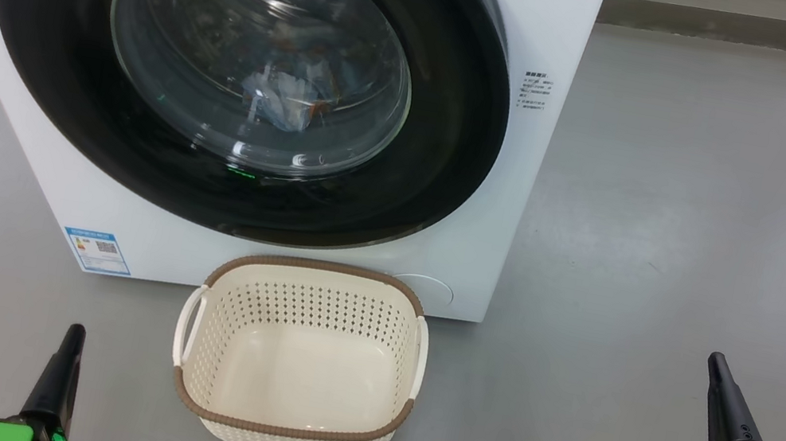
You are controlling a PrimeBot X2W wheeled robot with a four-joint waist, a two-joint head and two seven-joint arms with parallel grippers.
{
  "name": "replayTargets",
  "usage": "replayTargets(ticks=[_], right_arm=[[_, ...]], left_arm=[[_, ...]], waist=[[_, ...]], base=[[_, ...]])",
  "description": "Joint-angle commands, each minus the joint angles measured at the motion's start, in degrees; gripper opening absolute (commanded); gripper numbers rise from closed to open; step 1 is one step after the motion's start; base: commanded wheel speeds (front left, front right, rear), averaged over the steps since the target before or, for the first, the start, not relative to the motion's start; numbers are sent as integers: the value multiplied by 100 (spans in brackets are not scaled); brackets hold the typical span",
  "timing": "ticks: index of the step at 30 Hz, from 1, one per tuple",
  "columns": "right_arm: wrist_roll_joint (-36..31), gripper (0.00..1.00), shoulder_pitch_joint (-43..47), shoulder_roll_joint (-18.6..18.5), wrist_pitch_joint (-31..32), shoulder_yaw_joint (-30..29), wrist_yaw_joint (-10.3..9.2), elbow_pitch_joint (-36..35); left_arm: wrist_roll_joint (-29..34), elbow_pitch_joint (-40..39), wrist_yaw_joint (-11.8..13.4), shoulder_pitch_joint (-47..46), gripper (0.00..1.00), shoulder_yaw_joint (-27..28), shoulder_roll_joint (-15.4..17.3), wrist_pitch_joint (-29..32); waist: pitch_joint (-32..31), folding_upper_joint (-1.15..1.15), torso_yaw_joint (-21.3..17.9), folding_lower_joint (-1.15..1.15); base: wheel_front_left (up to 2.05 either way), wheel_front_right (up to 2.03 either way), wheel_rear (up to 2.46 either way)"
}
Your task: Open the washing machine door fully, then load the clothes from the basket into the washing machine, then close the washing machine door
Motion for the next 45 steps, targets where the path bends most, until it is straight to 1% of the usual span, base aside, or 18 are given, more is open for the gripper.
replayTargets(ticks=[1, 45], right_arm=[[10, 0, -24, -53, 47, 103, 10, -175], [10, 0, -24, -52, 47, 103, 10, -175]], left_arm=[[-38, -171, -13, -219, 0, 193, 49, 42], [-38, -176, -14, -218, 0, 193, 49, 42]], waist=[[0, 0, 0, 0], [0, 0, 0, 0]], base=[[0, 0, 0], [0, 0, 0]])
